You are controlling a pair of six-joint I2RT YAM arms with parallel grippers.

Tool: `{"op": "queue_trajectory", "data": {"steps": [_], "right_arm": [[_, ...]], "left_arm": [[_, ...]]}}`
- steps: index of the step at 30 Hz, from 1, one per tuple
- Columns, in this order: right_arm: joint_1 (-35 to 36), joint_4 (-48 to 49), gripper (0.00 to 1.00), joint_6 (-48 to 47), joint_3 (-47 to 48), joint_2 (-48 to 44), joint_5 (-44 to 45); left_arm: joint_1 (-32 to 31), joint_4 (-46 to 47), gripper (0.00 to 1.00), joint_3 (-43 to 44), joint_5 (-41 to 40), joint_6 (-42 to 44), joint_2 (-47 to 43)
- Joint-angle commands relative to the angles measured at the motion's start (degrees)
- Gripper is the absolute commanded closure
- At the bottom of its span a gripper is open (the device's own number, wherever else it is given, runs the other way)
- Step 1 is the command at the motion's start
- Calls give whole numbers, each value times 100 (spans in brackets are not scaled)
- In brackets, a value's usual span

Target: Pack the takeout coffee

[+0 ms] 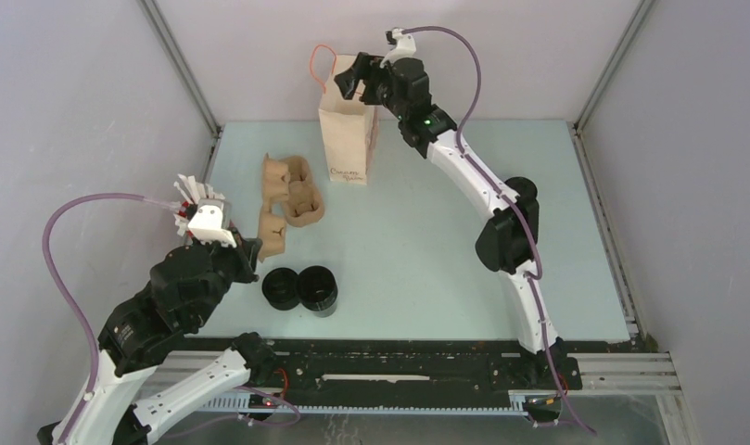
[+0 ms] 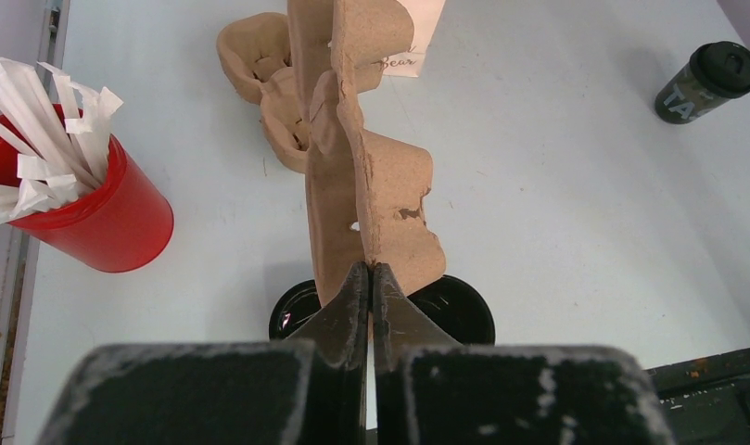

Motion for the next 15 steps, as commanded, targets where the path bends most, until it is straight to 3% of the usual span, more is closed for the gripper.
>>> {"op": "queue_trajectory", "data": {"steps": [1, 8, 15], "right_arm": [[-93, 1144, 12, 198, 399, 434, -211], [-103, 1726, 13, 294, 1169, 1213, -298], [-70, 2301, 21, 371, 1678, 1716, 15]], "left_arm": [[-7, 54, 100, 258, -32, -4, -9], [-7, -20, 100, 255, -125, 17, 11], [-7, 20, 100, 183, -206, 63, 148]]}}
